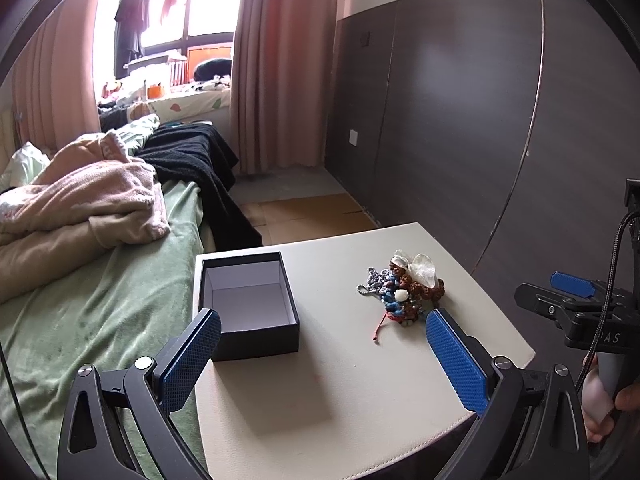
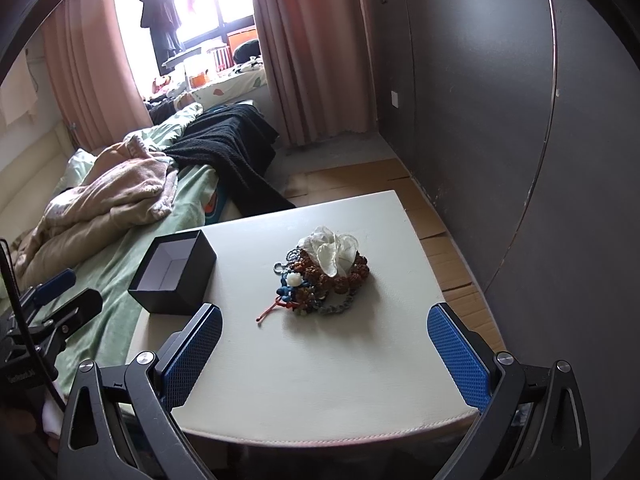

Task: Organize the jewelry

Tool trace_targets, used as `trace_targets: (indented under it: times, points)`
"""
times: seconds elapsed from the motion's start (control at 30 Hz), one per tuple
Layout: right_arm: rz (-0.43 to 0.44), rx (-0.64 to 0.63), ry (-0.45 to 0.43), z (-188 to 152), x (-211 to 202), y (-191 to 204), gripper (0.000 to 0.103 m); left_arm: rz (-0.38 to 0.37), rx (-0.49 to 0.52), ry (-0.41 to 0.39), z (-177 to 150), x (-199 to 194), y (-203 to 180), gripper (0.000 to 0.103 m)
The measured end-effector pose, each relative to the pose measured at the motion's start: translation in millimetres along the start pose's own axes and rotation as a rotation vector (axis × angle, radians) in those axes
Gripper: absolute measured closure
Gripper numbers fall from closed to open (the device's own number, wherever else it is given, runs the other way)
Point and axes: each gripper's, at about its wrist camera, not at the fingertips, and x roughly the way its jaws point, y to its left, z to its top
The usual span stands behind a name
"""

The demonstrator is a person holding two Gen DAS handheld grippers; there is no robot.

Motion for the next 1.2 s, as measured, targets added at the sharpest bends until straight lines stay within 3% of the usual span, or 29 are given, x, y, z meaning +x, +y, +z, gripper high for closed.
trace_targets:
  times: [0.5, 1.2]
  points:
    - [0.000, -0.002, -0.005, 0.5, 0.4, -7.6, 0.000, -0.002, 0.009, 0.003, -0.3, 0.8, -0.6, 0.001]
    - [-0.006, -0.060, -0.050, -1.3, -10.4, 19.0, 0.000, 0.004, 0.011, 0.006, -3.5, 0.4, -0.5, 0.001]
